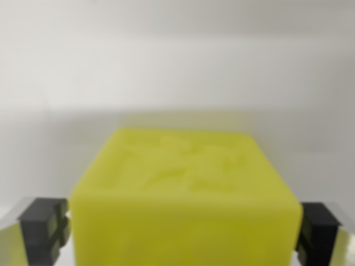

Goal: Pick yellow cube

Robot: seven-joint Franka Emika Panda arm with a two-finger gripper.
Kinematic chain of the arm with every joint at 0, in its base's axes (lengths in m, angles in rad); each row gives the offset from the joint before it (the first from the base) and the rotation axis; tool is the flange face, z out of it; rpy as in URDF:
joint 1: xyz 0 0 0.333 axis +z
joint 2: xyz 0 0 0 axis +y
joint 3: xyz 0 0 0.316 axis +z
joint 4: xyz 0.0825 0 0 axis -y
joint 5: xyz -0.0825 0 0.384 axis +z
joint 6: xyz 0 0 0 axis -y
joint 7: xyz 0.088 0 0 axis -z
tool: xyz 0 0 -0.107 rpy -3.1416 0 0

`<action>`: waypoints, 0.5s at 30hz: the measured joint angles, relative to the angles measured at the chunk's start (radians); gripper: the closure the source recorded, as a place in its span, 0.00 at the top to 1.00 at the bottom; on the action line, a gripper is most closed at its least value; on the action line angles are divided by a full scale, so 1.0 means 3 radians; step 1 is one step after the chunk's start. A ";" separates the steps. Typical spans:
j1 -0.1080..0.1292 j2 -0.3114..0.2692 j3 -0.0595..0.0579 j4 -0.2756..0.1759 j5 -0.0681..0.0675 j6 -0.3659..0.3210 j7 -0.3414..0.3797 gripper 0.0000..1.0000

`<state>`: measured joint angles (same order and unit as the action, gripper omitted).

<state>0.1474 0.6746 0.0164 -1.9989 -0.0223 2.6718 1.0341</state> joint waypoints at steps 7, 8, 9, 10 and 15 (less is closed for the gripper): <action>-0.0001 0.0019 0.0000 0.0009 -0.0001 0.0012 0.0000 0.00; -0.0001 0.0017 0.0000 0.0008 -0.0001 0.0010 0.0000 0.00; -0.0001 0.0012 0.0000 0.0006 -0.0001 0.0007 0.0000 0.00; -0.0001 0.0002 0.0000 0.0002 -0.0001 0.0001 0.0000 0.00; -0.0001 -0.0079 0.0000 -0.0025 0.0001 -0.0051 -0.0002 0.00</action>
<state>0.1471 0.6510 0.0164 -2.0063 -0.0220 2.6565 1.0335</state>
